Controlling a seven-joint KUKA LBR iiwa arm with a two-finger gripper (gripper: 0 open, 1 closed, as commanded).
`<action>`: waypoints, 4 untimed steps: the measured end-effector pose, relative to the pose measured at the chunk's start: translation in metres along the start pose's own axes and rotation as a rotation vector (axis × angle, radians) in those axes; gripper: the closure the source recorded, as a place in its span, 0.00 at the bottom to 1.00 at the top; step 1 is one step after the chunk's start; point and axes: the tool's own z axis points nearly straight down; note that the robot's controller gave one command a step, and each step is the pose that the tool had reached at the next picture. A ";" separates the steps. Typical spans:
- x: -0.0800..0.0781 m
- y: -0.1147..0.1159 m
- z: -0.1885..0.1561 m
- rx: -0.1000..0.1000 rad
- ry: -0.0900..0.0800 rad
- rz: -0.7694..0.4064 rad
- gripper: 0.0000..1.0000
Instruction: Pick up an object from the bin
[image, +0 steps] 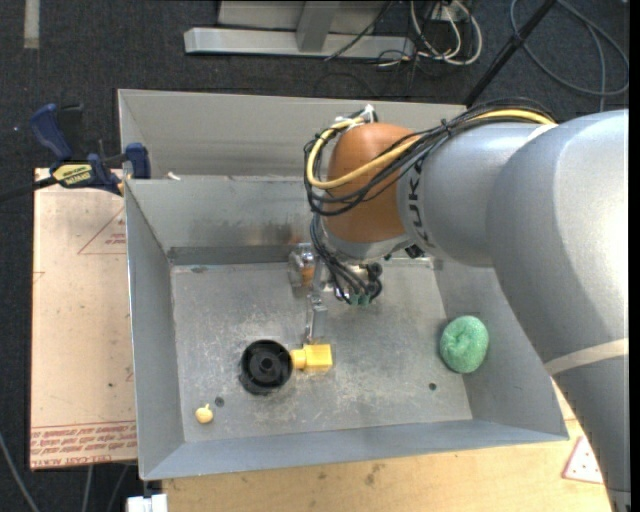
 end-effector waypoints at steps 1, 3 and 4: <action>0.018 0.036 0.005 -0.005 0.009 -0.158 0.00; 0.073 0.069 0.005 -0.001 0.008 -0.263 0.00; 0.068 0.090 0.005 -0.004 0.007 -0.564 1.00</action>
Offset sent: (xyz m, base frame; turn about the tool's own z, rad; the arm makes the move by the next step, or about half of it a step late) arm -0.0814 0.0078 -0.0055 -0.1830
